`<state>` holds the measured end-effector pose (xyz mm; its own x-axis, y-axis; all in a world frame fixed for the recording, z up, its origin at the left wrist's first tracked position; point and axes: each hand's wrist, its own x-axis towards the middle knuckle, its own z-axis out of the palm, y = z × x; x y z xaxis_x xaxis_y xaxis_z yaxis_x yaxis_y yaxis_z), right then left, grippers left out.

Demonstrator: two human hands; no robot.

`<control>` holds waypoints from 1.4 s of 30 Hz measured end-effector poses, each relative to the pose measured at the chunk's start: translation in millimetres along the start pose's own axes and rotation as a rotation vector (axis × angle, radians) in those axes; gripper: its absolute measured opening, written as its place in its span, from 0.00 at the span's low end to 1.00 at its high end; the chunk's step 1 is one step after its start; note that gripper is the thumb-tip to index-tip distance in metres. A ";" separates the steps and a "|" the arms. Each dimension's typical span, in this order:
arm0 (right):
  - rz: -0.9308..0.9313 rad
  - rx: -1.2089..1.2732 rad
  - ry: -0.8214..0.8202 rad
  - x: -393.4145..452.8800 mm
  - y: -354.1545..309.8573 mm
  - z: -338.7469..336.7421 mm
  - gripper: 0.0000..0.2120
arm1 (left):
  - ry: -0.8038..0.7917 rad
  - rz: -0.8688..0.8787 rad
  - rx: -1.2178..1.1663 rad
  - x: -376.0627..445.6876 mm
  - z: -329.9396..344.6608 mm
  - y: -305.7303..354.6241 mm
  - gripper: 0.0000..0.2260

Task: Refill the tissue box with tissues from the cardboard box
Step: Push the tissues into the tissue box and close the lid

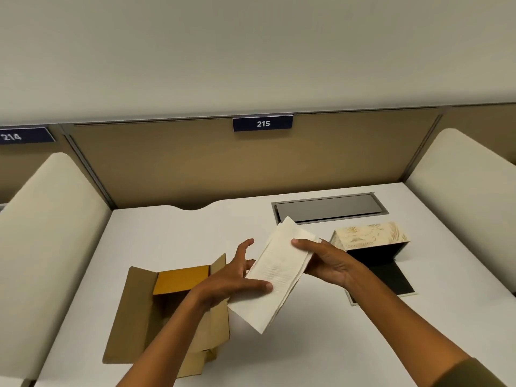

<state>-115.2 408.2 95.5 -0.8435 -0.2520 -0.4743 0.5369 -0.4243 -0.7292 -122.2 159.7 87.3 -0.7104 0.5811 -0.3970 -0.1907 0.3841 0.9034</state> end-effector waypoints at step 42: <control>-0.078 -0.985 0.358 -90.1 31.3 -418.5 0.33 | 0.327 0.055 0.661 224.1 318.6 -32.4 0.19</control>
<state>-15.2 781.7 -91.0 -0.9081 0.0853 -0.4100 0.3938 0.5071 -0.7667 -59.4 506.1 -82.5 -0.8923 0.4085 -0.1920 0.2260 0.7726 0.5932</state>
